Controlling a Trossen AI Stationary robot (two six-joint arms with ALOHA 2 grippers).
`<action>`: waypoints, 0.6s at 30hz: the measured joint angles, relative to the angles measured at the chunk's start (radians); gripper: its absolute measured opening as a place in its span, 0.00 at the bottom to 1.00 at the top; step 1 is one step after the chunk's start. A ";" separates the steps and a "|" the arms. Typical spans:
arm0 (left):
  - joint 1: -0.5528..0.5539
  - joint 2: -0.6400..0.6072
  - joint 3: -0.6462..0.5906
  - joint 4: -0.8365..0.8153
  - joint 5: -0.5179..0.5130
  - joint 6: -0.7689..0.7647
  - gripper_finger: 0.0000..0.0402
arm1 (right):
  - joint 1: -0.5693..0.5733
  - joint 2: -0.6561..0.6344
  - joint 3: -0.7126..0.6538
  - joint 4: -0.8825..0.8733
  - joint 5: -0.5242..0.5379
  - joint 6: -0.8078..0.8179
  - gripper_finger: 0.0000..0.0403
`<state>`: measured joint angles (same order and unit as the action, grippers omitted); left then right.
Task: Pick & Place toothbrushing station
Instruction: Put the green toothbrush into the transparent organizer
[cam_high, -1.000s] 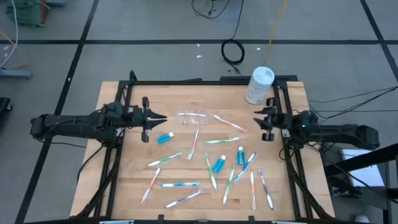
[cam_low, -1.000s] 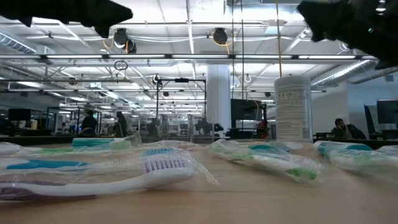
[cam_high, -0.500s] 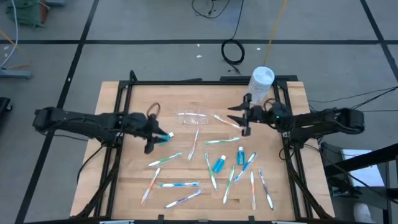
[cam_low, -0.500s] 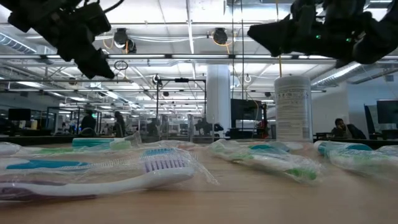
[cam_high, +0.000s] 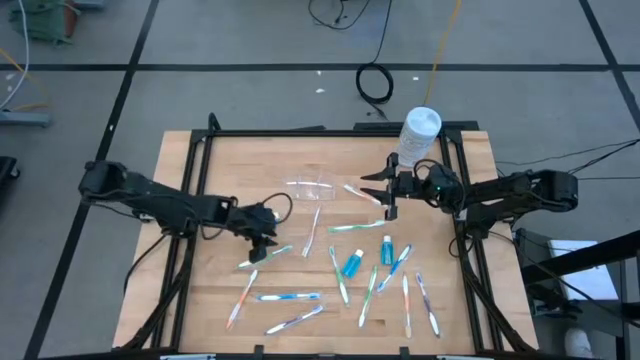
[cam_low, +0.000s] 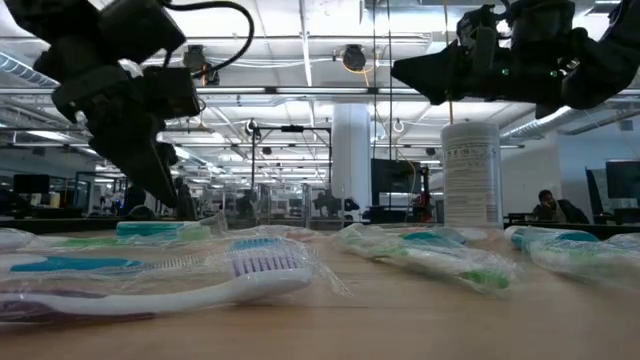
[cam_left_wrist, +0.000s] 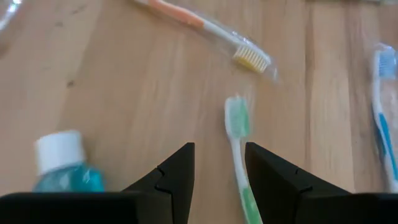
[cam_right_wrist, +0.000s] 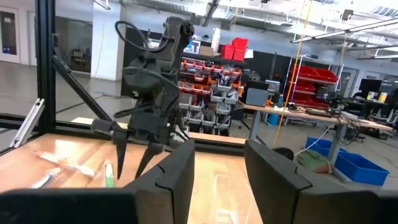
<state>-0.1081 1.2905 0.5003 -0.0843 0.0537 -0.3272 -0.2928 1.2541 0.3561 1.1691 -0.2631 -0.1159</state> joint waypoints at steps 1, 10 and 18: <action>-0.002 0.026 0.000 0.026 0.004 -0.011 0.37 | 0.000 0.000 0.000 0.001 0.000 0.000 0.33; -0.012 0.157 0.000 0.097 0.082 -0.034 0.37 | 0.000 0.000 0.000 0.000 0.000 0.000 0.33; -0.013 0.099 0.000 0.123 0.106 -0.079 0.37 | 0.000 0.000 0.000 -0.005 0.000 0.000 0.33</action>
<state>-0.1207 1.3894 0.4999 0.0384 0.1595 -0.4057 -0.2928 1.2537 0.3565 1.1645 -0.2634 -0.1158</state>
